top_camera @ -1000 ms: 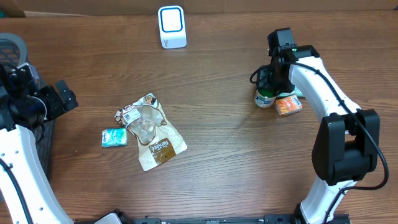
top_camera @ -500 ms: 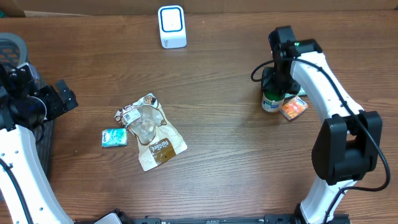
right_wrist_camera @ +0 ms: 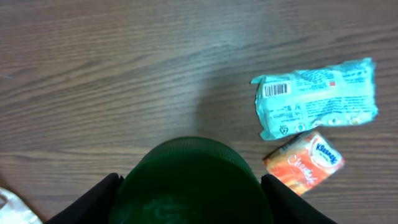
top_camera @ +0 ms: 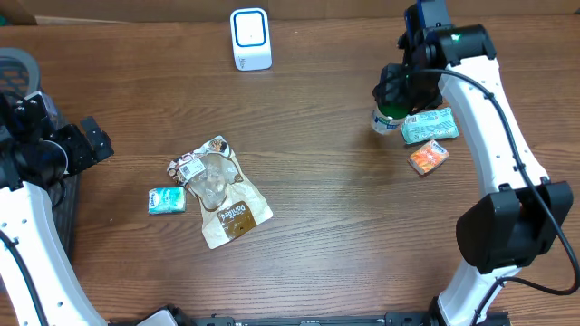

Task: Scan the item barcode
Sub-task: 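Carry the jar right and set it down beside the packets, then release the jar and move the right gripper left toward the snack bag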

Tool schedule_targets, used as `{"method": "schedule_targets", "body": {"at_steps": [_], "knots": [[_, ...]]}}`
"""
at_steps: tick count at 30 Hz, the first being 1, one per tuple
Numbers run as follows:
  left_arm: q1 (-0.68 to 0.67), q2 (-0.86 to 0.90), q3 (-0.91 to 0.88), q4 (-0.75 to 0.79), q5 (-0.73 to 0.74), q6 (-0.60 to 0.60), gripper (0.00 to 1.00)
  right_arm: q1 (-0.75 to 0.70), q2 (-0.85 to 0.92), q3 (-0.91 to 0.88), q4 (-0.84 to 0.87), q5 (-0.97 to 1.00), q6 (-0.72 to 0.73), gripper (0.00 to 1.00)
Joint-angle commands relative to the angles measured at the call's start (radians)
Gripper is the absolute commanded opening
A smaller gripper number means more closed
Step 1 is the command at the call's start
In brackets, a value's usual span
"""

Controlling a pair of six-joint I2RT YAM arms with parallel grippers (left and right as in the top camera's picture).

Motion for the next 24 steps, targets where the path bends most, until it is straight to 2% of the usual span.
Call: {"method": "schedule_targets", "body": {"at_steps": [1, 9, 14, 20, 22, 24], "knots": [[-0.001, -0.002, 0.014, 0.000, 0.011, 0.023, 1.00, -0.001, -0.022, -0.106, 0.061, 0.010, 0.025, 0.49], [-0.001, -0.002, 0.014, 0.000, 0.011, 0.023, 1.00, -0.001, -0.021, -0.365, 0.349, 0.150, 0.024, 0.52], [-0.001, -0.002, 0.014, 0.000, 0.011, 0.023, 1.00, -0.001, -0.021, -0.389, 0.360, 0.150, 0.024, 0.57], [-0.001, -0.002, 0.014, 0.001, 0.011, 0.023, 0.99, -0.002, -0.021, -0.386, 0.335, 0.150, 0.012, 0.95], [-0.001, -0.002, 0.014, 0.000, 0.011, 0.023, 1.00, -0.002, -0.021, -0.375, 0.321, 0.166, 0.012, 1.00], [-0.001, -0.002, 0.014, 0.000, 0.011, 0.023, 1.00, -0.002, -0.022, -0.348, 0.296, 0.188, 0.013, 1.00]]}}
